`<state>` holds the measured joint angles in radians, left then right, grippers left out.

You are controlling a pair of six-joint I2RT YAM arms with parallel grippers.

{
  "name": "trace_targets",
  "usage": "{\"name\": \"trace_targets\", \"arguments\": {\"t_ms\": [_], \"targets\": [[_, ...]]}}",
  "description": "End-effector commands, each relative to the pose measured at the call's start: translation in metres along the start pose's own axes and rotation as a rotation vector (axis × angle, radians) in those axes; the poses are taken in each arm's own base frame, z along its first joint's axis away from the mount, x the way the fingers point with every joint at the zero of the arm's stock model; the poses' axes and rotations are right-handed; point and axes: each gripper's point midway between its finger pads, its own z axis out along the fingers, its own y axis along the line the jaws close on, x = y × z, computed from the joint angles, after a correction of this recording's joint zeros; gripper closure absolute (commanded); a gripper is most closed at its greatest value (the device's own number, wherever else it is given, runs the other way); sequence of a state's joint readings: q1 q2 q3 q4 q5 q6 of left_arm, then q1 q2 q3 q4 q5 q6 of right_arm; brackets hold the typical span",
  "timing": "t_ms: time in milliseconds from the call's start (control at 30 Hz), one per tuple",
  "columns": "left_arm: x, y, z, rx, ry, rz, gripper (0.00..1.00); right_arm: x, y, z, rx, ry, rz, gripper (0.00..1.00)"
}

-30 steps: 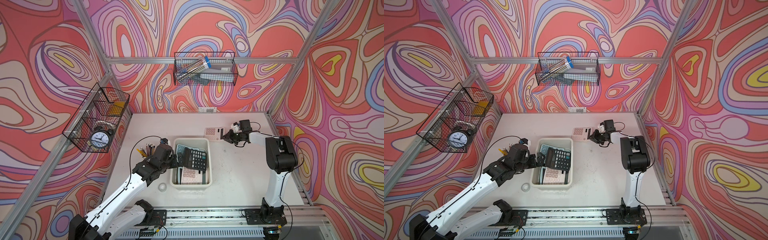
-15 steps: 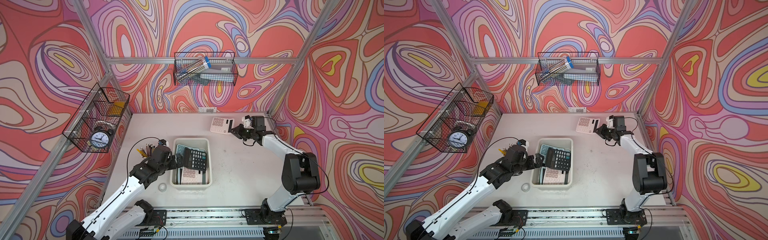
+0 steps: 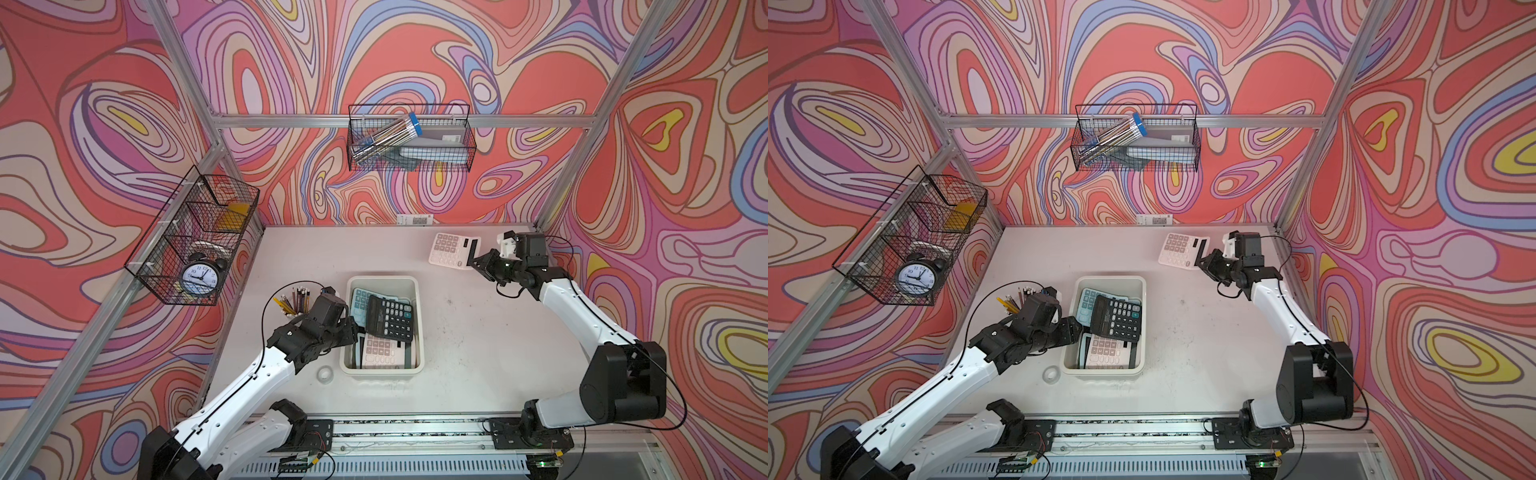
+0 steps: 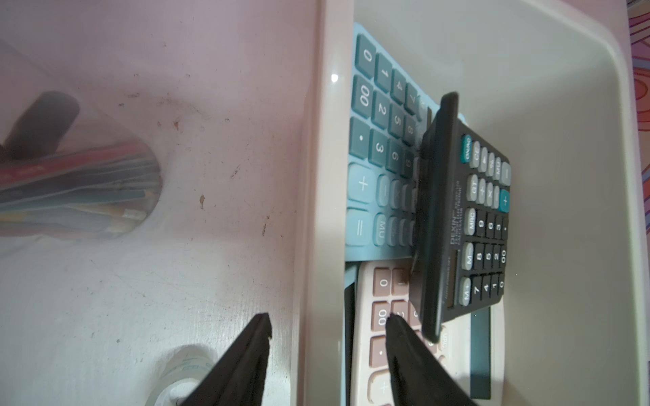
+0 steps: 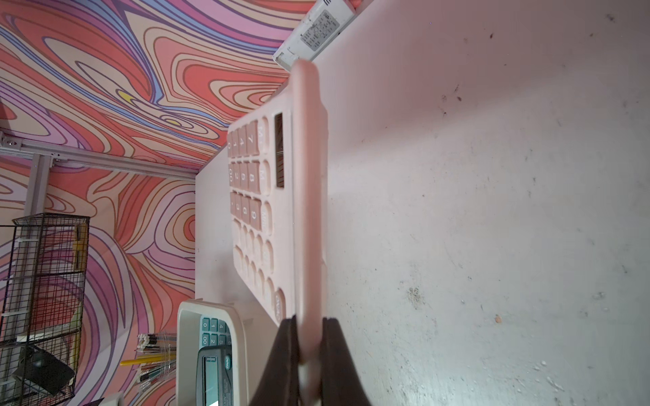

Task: Put the calculator in the storage box
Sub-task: Move the storage box to the center of the board.

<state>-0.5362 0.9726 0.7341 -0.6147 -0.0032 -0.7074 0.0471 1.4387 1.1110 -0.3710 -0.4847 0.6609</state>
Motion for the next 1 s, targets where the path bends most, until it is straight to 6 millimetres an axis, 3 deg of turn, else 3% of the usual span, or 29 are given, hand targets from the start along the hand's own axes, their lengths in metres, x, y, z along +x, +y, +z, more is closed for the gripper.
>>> {"name": "trace_targets", "arguments": {"t_ms": [0, 267, 467, 700, 967], "targets": [[0.010, 0.002, 0.007, -0.006, 0.044, -0.002, 0.54, -0.006, 0.001, -0.016, 0.034, -0.049, -0.007, 1.00], [0.004, -0.011, 0.017, 0.035, 0.050, -0.024, 0.80, -0.007, 0.004, -0.033, 0.062, -0.081, -0.011, 1.00], [-0.003, -0.025, 0.027, 0.076, 0.051, -0.056, 0.92, -0.004, 0.009, -0.043, 0.061, -0.082, -0.025, 1.00], [-0.025, -0.047, 0.039, 0.109, 0.036, -0.065, 0.97, -0.004, 0.014, -0.058, 0.074, -0.099, -0.049, 1.00], [-0.056, -0.078, 0.068, 0.128, 0.037, -0.048, 0.98, -0.003, 0.016, -0.075, 0.102, -0.130, -0.086, 1.00]]}}
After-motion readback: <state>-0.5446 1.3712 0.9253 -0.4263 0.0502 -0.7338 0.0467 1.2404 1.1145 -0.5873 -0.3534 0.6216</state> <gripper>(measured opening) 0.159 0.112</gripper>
